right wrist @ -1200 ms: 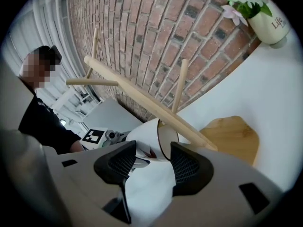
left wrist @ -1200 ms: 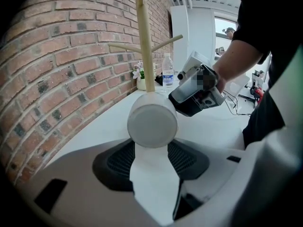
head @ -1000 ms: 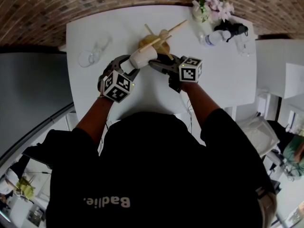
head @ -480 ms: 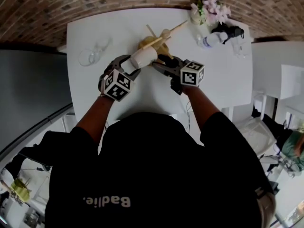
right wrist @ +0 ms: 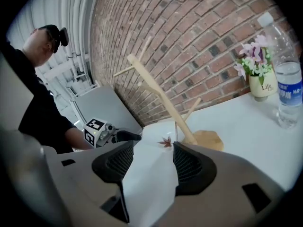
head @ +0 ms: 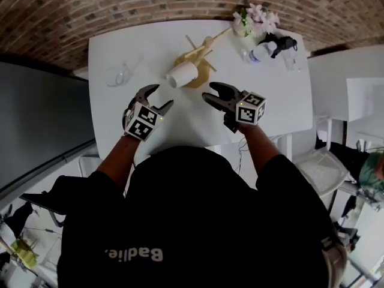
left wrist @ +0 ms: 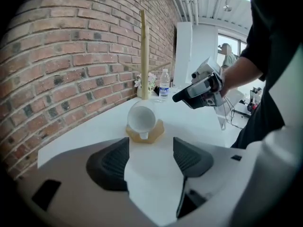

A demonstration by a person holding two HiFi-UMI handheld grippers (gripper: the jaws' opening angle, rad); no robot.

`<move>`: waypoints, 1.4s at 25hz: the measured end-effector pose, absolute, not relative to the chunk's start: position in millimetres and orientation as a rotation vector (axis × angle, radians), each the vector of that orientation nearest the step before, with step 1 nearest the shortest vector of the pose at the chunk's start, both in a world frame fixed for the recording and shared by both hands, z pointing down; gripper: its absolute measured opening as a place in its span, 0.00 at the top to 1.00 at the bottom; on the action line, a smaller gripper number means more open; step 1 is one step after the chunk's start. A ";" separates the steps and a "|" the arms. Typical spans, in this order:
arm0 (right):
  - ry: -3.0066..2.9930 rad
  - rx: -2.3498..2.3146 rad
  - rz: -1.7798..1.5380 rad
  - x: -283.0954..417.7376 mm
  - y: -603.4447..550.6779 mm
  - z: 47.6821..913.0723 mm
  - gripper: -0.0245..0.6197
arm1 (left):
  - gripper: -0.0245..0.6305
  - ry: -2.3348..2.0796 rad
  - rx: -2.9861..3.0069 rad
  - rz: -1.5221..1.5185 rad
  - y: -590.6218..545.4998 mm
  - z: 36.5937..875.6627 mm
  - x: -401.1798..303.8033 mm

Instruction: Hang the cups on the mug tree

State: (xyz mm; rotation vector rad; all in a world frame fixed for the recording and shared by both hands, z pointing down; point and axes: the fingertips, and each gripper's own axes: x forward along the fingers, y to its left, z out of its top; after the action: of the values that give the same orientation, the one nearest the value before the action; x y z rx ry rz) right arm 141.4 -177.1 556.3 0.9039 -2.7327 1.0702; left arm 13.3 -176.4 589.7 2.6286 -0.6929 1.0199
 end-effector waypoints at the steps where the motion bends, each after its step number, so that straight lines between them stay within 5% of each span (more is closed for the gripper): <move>1: -2.739 0.900 1.054 138.0 -168.3 551.1 0.55 | 0.52 -0.696 2.627 0.989 -170.0 581.8 10.3; 15: -2.893 0.861 0.722 47.8 -82.8 455.7 0.56 | 0.62 -0.702 2.690 0.434 -103.7 452.9 -31.4; 25: -2.979 0.886 0.606 2.1 -38.4 403.6 0.85 | 0.73 -0.665 2.740 0.200 -54.0 382.7 -63.6; 35: -2.967 0.954 0.610 -16.3 -11.8 394.1 0.91 | 0.91 -0.656 2.789 0.182 -19.3 380.0 -67.7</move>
State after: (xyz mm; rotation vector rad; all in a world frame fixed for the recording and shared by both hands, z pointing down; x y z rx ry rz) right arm -16.3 -11.8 394.1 0.9536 -2.9670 0.6095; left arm -67.7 -19.3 380.0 2.7891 -0.6560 0.1817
